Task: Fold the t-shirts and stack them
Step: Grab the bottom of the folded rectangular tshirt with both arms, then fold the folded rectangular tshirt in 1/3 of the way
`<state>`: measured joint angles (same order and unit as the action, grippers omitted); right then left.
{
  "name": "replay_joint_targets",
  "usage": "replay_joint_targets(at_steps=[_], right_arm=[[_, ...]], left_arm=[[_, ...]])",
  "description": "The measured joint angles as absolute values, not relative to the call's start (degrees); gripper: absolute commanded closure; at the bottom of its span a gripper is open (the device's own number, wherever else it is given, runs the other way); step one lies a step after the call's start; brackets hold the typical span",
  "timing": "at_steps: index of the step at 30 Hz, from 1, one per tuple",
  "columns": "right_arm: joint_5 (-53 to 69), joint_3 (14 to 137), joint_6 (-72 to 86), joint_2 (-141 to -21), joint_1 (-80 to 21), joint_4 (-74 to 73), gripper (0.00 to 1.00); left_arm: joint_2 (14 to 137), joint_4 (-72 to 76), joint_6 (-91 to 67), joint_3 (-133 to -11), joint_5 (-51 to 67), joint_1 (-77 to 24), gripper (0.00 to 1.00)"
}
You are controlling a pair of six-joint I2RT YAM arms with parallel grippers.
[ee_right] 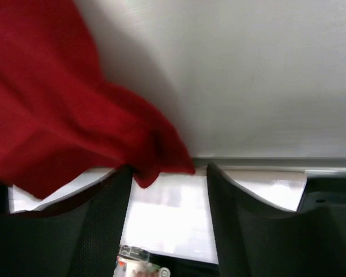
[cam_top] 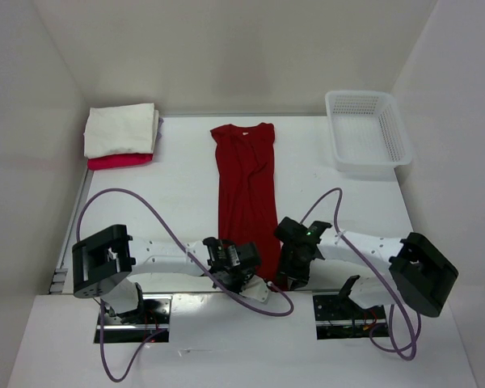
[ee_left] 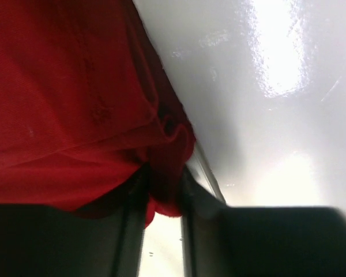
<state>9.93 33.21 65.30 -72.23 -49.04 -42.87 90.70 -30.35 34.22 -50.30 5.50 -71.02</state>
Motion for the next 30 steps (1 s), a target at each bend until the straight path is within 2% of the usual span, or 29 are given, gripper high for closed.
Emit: replay_joint_targets(at_steps=[2, 3, 4, 6, 15, 22, 30], right_arm=[[10.6, 32.7, 64.9, -74.3, -49.1, -41.5, 0.64], [11.2, 32.6, 64.7, -75.3, -49.0, -41.1, 0.71], [11.6, 32.7, 64.5, -76.0, -49.0, -40.6, 0.85], [12.8, 32.8, 64.2, -76.7, -49.1, -39.4, 0.99], [11.1, 36.5, 62.8, -76.8, -49.1, -42.7, 1.00], [8.0, 53.6, 56.3, -77.8, -44.0, -46.1, 1.00], [6.5, 64.3, 47.4, -87.4, -35.9, -48.2, 1.00]], left_arm=[[91.0, -30.6, 34.3, -50.4, 6.1, -71.0, 0.82], [91.0, -30.6, 34.3, -50.5, 6.1, -71.0, 0.93], [91.1, -30.6, 34.5, -50.6, 6.2, -71.0, 0.97], [91.3, -30.6, 34.2, -50.7, 6.3, -71.0, 1.00], [91.0, -30.8, 32.5, -50.9, 5.2, -69.3, 1.00], [89.4, -37.0, 32.8, -58.0, 2.1, -58.6, 1.00], [89.5, -38.1, 32.8, -70.1, 1.3, -44.5, 1.00]])
